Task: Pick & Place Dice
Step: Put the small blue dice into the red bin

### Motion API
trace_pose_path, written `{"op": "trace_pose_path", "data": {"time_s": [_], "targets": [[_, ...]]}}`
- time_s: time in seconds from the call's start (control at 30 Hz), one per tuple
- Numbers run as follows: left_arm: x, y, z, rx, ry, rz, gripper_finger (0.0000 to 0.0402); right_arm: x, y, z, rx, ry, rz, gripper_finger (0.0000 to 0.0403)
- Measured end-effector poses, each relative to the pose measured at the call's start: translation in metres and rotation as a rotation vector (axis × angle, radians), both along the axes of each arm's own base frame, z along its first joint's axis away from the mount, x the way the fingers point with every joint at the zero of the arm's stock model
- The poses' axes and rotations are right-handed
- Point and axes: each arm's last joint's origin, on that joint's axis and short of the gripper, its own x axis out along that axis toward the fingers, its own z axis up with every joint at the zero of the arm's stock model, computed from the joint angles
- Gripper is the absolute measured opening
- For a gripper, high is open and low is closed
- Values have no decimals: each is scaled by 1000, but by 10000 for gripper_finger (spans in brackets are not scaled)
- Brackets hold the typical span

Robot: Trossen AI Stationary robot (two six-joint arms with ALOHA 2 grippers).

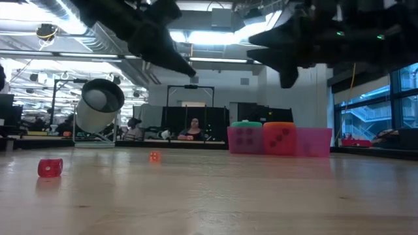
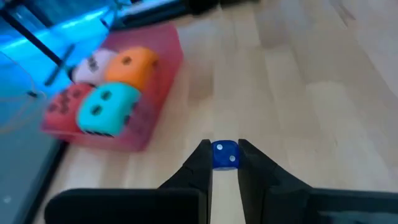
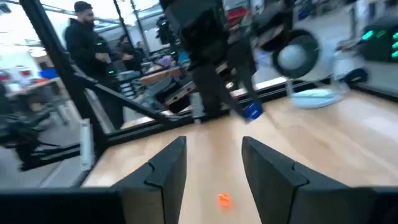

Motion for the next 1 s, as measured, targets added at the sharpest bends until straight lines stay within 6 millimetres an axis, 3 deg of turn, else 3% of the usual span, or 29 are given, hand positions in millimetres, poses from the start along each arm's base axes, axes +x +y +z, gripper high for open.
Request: {"op": "trace_pose_path", "data": {"time_s": [0.2,0.37,0.77,1.0], "targets": [[-6,-2,11,100,-24,2,36,27,-15,16,73,59,15,155],[-8,-13,12,218,-8,47,36,38,-30,15,143,51,20,155],[-10,-33,15,372,-12,86,35,57,-56,-18,376,-97,198,155],[-9,-35,18,384,-37,63,39,84,-57,-23,386,-142,318,155]]}}
